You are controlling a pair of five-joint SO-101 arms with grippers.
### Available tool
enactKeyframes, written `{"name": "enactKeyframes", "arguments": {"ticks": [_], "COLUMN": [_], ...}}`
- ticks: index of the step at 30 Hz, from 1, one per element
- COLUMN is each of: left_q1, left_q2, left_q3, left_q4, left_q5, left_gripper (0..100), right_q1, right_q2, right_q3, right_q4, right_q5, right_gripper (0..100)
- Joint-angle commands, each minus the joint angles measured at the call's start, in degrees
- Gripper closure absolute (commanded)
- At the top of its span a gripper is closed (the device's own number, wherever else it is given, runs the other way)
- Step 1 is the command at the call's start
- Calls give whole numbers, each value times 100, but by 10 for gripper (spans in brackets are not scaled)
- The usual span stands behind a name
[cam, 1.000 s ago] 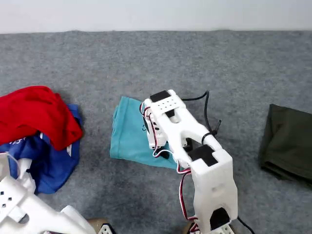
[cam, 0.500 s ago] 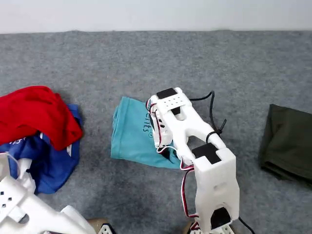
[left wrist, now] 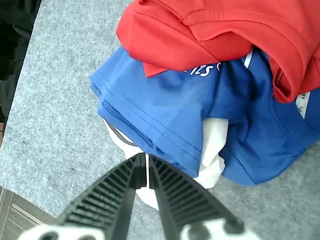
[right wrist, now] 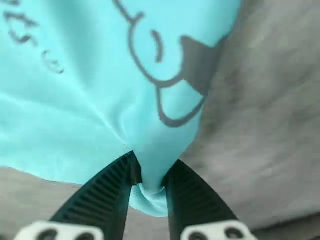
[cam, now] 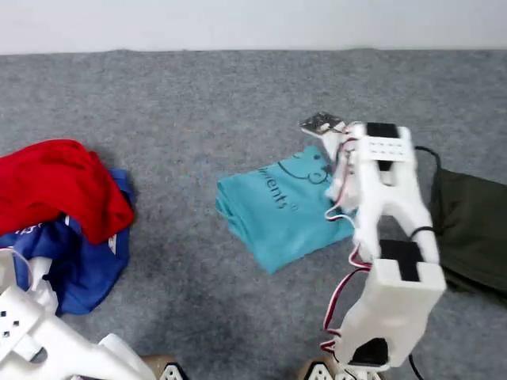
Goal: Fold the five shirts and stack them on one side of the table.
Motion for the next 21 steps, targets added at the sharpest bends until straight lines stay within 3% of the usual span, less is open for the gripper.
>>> {"name": "enactKeyframes", "arguments": {"ticks": [1, 7, 13, 16, 21], "left_q1": [0, 9, 9, 9, 18], "left_q2": [-123, -114, -114, -114, -114], "left_q3": [-207, -198, -198, -198, -198], "left_q4": [-105, -105, -97, -97, -97], "left_q5": [18, 18, 18, 18, 18], "left_gripper": [985, 985, 985, 985, 985], "right_q1": [233, -75, -215, -163, -127], "right_q2": [-418, -382, -435, -453, -743], "right_q3": [-193, -325, -281, -316, -466], "right_q4": [-945, -1815, -1930, -1886, -1842], "right_q5": [1987, 2752, 2787, 2286, 659], "right_gripper": [988, 989, 966, 868, 791]}}
